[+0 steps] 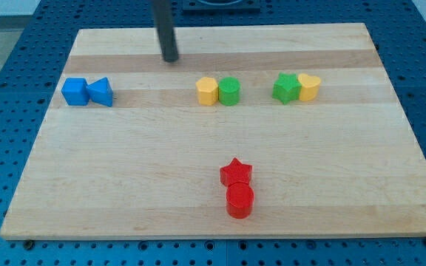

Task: Separate the green star from the yellow heart

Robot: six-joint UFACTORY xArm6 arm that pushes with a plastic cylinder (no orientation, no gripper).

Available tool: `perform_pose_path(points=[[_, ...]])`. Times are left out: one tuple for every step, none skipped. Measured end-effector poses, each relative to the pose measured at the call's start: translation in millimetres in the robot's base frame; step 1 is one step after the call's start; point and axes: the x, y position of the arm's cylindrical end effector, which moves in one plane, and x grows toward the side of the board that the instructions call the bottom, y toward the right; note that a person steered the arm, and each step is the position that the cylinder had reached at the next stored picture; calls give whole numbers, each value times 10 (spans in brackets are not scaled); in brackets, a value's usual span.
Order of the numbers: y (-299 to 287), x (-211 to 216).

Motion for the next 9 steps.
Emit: perform_pose_path(points=[[496, 131], [985, 135], [1251, 275], [1557, 429], [1624, 597], [1713, 799], [1868, 1057], [2095, 1250], [2245, 1364]])
